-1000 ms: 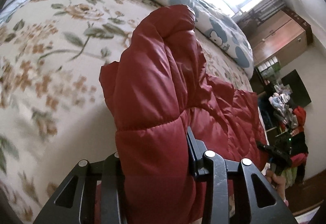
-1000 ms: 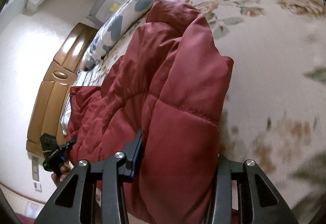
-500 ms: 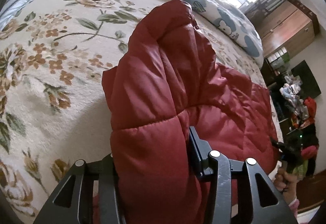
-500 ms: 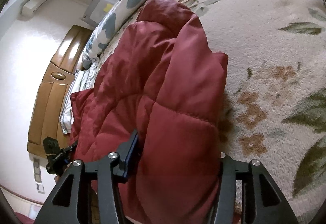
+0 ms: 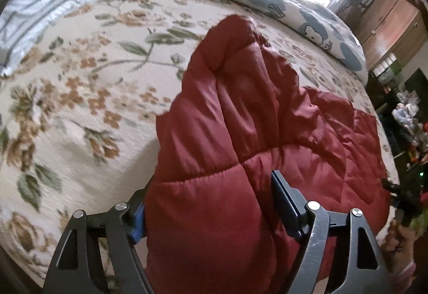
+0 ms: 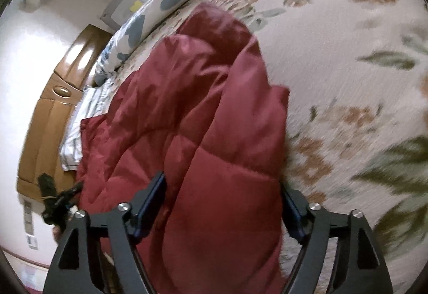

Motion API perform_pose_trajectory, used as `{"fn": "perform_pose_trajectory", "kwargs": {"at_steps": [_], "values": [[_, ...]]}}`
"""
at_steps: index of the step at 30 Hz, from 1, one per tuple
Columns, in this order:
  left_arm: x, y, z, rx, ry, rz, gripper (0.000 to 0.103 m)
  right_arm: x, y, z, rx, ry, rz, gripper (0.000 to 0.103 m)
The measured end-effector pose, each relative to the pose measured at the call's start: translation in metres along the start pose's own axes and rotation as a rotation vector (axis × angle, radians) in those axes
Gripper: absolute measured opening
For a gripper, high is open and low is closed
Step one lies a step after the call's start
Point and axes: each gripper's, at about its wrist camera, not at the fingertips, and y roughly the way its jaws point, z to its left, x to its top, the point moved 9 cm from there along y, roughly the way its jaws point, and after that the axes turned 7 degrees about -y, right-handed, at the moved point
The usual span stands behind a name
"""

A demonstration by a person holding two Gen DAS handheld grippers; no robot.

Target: Fold large clothes

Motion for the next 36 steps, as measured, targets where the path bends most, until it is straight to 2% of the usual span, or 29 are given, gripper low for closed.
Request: {"fn": "perform_pose_trajectory", "kwargs": {"at_steps": [5,11,14,15,16,17,18,19,21,24,28,31,36], "values": [[0.013,-0.004,-0.010,0.071,0.039,-0.045,0.081,0.017,-0.001,-0.002,-0.055,-0.039,-0.016,0.087],[0.033,0.005,-0.023,0.078,0.059,-0.063,0.082,0.048,0.005,-0.002,-0.104,-0.092,-0.050,0.088],[0.037,0.016,-0.030,0.094,0.081,-0.052,0.077,0.063,0.014,0.000,-0.100,-0.097,-0.049,0.088],[0.037,0.020,-0.030,0.097,0.089,-0.048,0.060,0.065,0.017,0.003,-0.100,-0.110,-0.044,0.086],[0.037,0.025,-0.031,0.104,0.098,-0.038,0.044,0.066,0.019,0.006,-0.108,-0.124,-0.043,0.073],[0.038,0.029,-0.031,0.118,0.104,-0.034,0.039,0.068,0.020,0.009,-0.134,-0.145,-0.043,0.064],[0.039,0.029,-0.032,0.131,0.112,-0.041,0.031,0.068,0.020,0.011,-0.161,-0.159,-0.045,0.042],[0.040,0.027,-0.034,0.124,0.114,-0.049,0.025,0.070,0.018,0.013,-0.185,-0.167,-0.062,0.025],[0.046,0.022,-0.038,0.110,0.117,-0.072,0.020,0.076,0.010,0.018,-0.188,-0.169,-0.104,0.019],[0.057,0.023,-0.040,0.111,0.111,-0.087,0.020,0.086,0.002,0.020,-0.231,-0.165,-0.146,0.016],[0.060,0.047,-0.031,0.151,0.098,-0.055,0.020,0.091,0.018,0.011,-0.320,-0.182,-0.122,0.016],[0.059,0.067,-0.025,0.177,0.083,-0.027,0.021,0.087,0.036,-0.002,-0.343,-0.162,-0.087,0.016],[0.064,0.083,-0.021,0.187,0.048,-0.007,0.022,0.085,0.043,-0.012,-0.349,-0.130,-0.083,0.016]]}}
